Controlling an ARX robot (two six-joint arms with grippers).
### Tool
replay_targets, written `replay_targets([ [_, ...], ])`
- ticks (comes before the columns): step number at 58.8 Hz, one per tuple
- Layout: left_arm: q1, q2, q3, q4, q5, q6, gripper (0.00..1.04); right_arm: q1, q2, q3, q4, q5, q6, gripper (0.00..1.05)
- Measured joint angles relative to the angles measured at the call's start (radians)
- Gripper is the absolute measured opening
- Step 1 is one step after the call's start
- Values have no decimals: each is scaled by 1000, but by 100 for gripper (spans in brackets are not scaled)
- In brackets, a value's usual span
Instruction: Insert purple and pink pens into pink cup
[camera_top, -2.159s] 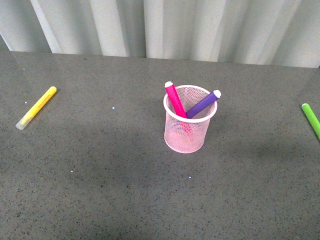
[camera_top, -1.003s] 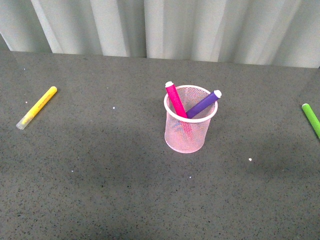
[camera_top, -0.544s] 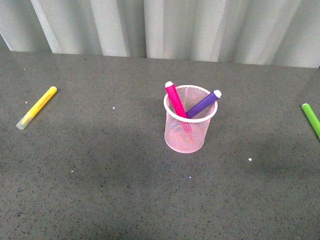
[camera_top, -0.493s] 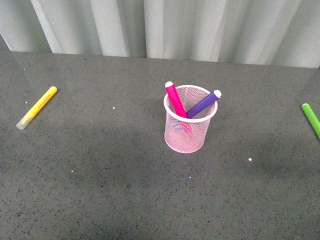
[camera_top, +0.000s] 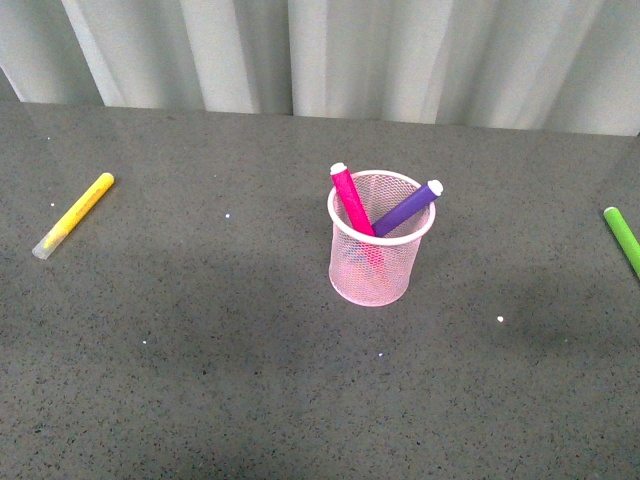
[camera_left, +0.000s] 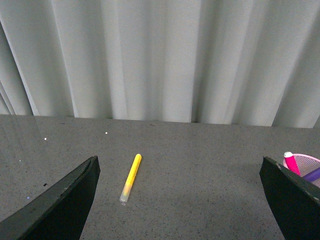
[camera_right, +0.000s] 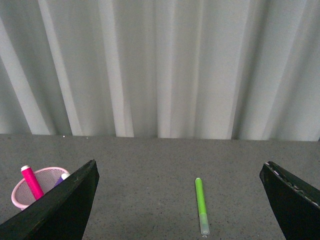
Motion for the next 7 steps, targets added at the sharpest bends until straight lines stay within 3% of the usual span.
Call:
replay_targets([
  [7,0,0,0,0,0,0,98,0,0,0,0,0,0,98],
])
